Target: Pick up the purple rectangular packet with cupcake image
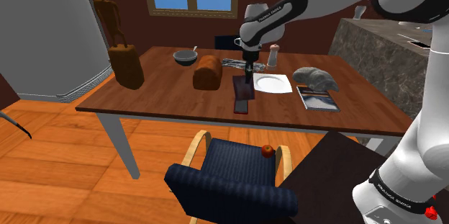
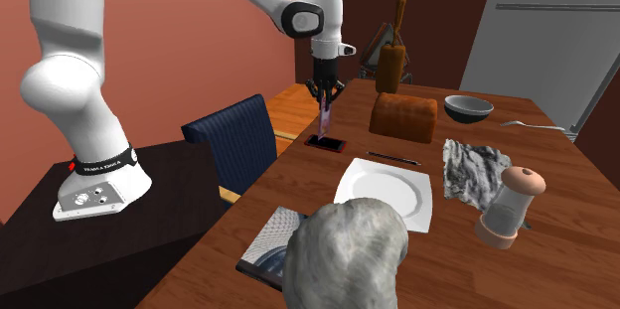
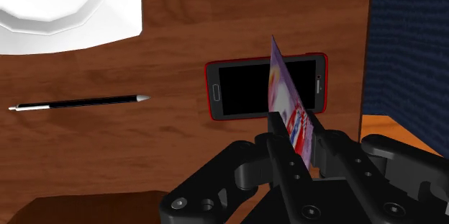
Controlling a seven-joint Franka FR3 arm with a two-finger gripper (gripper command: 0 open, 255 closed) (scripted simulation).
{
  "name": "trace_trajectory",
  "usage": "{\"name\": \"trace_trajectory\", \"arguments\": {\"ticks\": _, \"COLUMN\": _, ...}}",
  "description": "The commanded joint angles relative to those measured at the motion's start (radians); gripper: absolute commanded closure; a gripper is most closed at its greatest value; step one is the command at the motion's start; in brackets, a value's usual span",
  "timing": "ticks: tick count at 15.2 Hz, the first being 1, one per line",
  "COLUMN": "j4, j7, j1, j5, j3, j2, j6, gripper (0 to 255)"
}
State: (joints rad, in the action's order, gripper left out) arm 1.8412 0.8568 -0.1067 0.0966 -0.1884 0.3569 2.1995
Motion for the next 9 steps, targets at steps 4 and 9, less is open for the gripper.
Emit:
{"name": "trace_trajectory", "arguments": {"ticks": 4, "j4": -0.03, "j7": -0.005, "j1": -0.001, "j5": -0.008, "j3": -0.004, "j2": -0.028, "j6": -0.058, "gripper": 255}}
{"name": "trace_trajectory", "arguments": {"ticks": 9, "j4": -0.056, "j7": -0.009, "j1": -0.002, "j5": -0.015, "j3": -0.006, "j2": -0.051, "j6": -0.106, "gripper": 255}}
